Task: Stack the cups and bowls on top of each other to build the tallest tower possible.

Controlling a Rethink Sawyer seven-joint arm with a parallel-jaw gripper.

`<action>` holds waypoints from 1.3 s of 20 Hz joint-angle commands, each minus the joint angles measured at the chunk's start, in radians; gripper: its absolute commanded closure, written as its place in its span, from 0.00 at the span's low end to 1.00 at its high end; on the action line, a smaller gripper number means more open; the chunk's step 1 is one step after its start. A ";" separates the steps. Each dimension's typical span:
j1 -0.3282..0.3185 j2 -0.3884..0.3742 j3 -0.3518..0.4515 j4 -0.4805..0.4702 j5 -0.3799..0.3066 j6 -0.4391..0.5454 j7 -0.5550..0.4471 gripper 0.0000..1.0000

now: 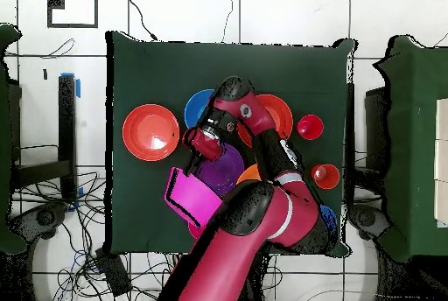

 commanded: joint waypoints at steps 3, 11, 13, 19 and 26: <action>0.026 0.045 0.043 -0.125 -0.153 0.328 0.193 1.00; -0.002 0.052 0.100 -0.141 -0.152 0.635 0.300 1.00; -0.010 0.053 0.117 -0.154 -0.144 0.688 0.343 1.00; -0.045 0.061 0.179 -0.083 0.047 0.691 0.606 1.00; -0.002 0.081 0.140 -0.135 0.086 0.682 0.596 1.00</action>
